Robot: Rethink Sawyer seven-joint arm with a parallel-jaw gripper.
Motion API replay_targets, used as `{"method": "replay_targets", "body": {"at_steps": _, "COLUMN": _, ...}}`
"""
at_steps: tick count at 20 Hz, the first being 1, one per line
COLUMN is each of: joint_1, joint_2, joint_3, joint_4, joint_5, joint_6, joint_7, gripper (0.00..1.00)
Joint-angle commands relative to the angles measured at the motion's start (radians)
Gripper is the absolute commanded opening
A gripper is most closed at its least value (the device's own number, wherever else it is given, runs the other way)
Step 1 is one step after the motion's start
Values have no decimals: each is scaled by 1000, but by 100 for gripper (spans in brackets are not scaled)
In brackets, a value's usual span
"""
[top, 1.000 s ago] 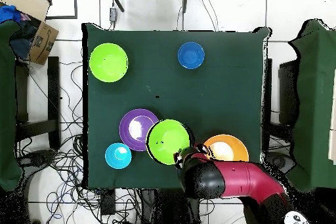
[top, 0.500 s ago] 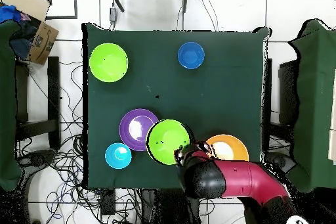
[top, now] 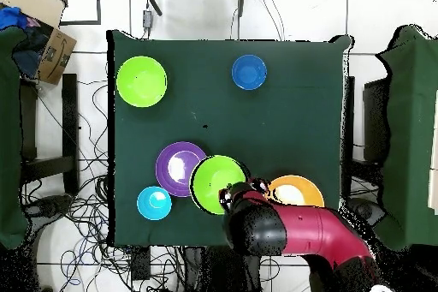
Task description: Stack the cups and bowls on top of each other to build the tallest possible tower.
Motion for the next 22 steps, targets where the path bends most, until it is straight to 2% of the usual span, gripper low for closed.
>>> {"method": "replay_targets", "body": {"at_steps": 1, "joint_1": 87, "joint_2": 37, "joint_3": 28, "joint_4": -73, "joint_5": 32, "joint_6": 122, "joint_7": 95, "gripper": 100}}
{"method": "replay_targets", "body": {"at_steps": 10, "joint_1": 190, "joint_2": 150, "joint_3": -59, "joint_4": -299, "joint_5": -42, "joint_6": 162, "joint_7": 105, "gripper": 100}}
{"method": "replay_targets", "body": {"at_steps": 14, "joint_1": 200, "joint_2": 143, "joint_3": -71, "joint_4": -323, "joint_5": -52, "joint_6": 209, "joint_7": 72, "gripper": 100}}
{"method": "replay_targets", "body": {"at_steps": 16, "joint_1": 205, "joint_2": 143, "joint_3": -91, "joint_4": -334, "joint_5": -89, "joint_6": 227, "joint_7": 50, "gripper": 100}}
{"method": "replay_targets", "body": {"at_steps": 20, "joint_1": 177, "joint_2": 147, "joint_3": -87, "joint_4": -313, "joint_5": -103, "joint_6": 179, "joint_7": 26, "gripper": 100}}
{"method": "replay_targets", "body": {"at_steps": 22, "joint_1": 181, "joint_2": 147, "joint_3": -86, "joint_4": -322, "joint_5": -104, "joint_6": 189, "joint_7": 31, "gripper": 100}}
